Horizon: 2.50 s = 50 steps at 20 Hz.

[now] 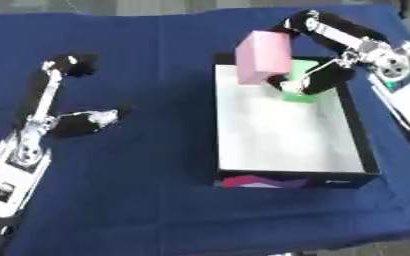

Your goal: Pick up the objects with one hand, pass them to the other hand, and then place them into the box on the other side of the table.

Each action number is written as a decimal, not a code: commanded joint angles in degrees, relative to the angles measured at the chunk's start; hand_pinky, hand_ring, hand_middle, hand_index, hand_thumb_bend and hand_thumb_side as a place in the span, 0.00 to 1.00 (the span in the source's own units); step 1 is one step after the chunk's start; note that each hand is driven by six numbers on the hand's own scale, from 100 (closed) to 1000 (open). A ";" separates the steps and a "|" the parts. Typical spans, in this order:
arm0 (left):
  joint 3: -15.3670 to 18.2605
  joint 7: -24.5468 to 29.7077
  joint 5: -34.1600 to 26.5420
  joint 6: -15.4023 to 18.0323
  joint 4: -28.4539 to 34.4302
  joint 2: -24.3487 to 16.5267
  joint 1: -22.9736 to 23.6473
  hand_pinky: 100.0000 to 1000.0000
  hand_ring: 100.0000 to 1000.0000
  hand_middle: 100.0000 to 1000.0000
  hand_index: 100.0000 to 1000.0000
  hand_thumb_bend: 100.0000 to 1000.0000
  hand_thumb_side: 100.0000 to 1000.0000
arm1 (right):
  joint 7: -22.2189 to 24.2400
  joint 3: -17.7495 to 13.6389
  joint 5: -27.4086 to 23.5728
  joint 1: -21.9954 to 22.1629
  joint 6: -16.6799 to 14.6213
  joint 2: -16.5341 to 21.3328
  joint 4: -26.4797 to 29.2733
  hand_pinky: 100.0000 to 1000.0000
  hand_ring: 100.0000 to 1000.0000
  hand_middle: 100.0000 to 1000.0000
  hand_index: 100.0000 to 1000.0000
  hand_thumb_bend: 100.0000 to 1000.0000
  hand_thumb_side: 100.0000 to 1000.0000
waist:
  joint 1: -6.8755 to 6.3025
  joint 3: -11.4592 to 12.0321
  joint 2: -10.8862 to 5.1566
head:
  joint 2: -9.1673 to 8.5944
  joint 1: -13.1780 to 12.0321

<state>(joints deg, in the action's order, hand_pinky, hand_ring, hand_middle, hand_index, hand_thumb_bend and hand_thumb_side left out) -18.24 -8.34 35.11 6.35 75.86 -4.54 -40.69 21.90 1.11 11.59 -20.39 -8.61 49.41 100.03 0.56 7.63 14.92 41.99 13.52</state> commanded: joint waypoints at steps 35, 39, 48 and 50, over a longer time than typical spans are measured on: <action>-0.45 0.07 -0.21 0.66 0.74 -0.64 -0.54 0.69 0.62 0.58 0.77 0.76 0.43 | 0.94 -2.54 6.43 -0.72 -7.11 2.59 -6.61 0.89 0.98 0.82 0.89 0.27 0.30 | -0.13 0.48 -2.63 | -1.26 -0.13; -0.23 -0.13 -0.27 0.43 0.95 -0.84 -0.57 0.69 0.62 0.58 0.77 0.75 0.43 | -0.64 -4.15 -0.96 -0.86 -3.37 2.03 -3.58 0.89 0.98 0.80 0.87 0.00 0.18 | -0.20 0.65 -2.64 | -1.31 -0.61; 1.76 0.62 -1.54 -3.46 4.05 -3.96 -2.16 0.70 0.64 0.59 0.78 0.70 0.41 | -7.31 -6.77 -26.03 -2.22 4.64 2.96 5.69 0.90 0.99 0.78 0.85 0.00 0.31 | -0.76 1.38 -2.91 | -1.19 -2.06; 2.65 2.29 -1.67 -6.09 4.88 -5.55 -3.03 0.70 0.65 0.60 0.78 0.69 0.40 | -7.89 -7.08 -28.55 -2.19 5.13 3.29 6.33 0.90 0.98 0.77 0.84 0.00 0.23 | -0.95 1.57 -3.01 | -1.16 -2.32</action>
<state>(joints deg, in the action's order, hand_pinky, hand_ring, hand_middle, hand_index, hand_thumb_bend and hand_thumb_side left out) -16.54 -6.60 33.87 1.53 79.03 -8.38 -42.51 14.60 -4.88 -14.84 -21.79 -3.96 50.17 104.87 0.21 9.24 14.21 41.37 11.48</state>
